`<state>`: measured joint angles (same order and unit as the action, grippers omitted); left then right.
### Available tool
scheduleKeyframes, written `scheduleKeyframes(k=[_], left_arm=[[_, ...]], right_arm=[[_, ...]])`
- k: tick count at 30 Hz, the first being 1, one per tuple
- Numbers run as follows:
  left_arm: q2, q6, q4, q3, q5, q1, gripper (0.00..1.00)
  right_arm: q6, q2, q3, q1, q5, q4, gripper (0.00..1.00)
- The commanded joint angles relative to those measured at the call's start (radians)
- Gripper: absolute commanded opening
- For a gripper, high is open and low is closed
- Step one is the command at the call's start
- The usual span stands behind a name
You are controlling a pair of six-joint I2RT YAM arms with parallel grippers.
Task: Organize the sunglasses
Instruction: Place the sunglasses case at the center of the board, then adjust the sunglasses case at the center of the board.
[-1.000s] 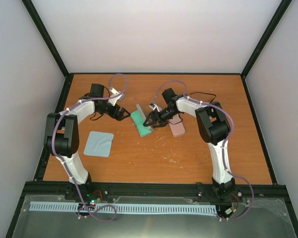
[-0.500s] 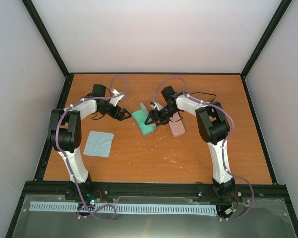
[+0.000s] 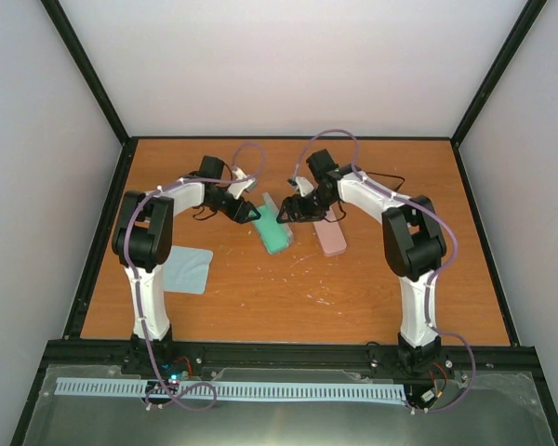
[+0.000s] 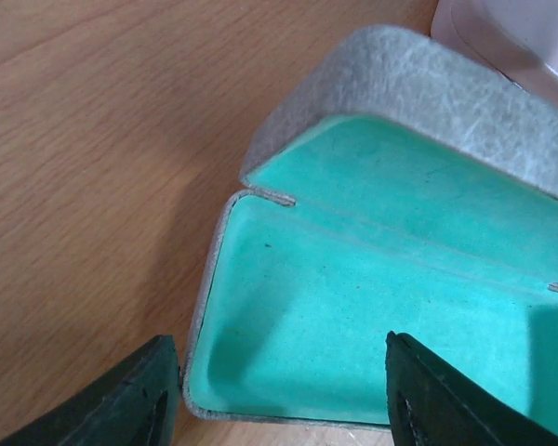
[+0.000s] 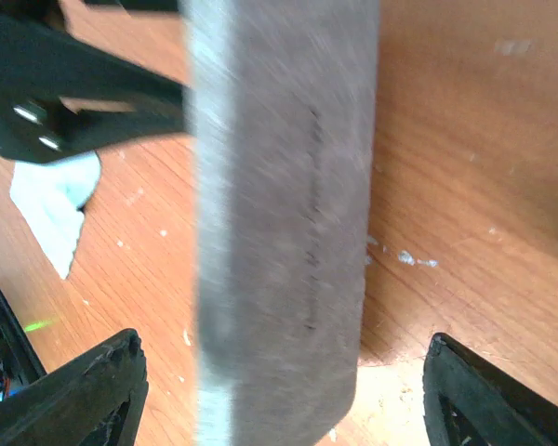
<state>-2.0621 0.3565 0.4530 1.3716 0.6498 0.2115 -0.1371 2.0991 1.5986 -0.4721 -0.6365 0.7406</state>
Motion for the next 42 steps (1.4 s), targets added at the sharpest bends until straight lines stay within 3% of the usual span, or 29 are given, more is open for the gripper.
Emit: scheduleKeyframes(k=[1, 6, 18, 29, 35, 37, 42], left_arm=[[-0.015, 0.019, 0.014, 0.046, -0.044, 0.009, 0.62], [-0.035, 0.017, -0.007, 0.07, -0.108, 0.012, 0.54], [-0.106, 0.058, 0.031, 0.162, -0.1, 0.024, 0.52], [-0.14, 0.1, 0.062, 0.163, -0.124, 0.038, 0.32], [-0.126, 0.099, 0.059, 0.115, -0.143, 0.043, 0.12], [-0.111, 0.09, 0.049, 0.09, -0.156, 0.046, 0.02], [-0.067, 0.018, 0.014, 0.027, -0.204, 0.048, 0.0]], right_arm=[[-0.045, -0.107, -0.011, -0.001, 0.084, -0.058, 0.79], [-0.052, -0.152, -0.023, 0.001, 0.117, -0.063, 0.79], [-0.059, -0.208, -0.072, 0.025, 0.124, -0.077, 0.79], [-0.062, -0.247, -0.102, 0.051, 0.138, -0.083, 0.79], [-0.067, -0.259, -0.109, 0.055, 0.165, -0.081, 0.75], [-0.073, -0.269, -0.117, 0.061, 0.179, -0.081, 0.73], [-0.113, -0.329, -0.17, 0.089, 0.251, -0.112, 0.58]])
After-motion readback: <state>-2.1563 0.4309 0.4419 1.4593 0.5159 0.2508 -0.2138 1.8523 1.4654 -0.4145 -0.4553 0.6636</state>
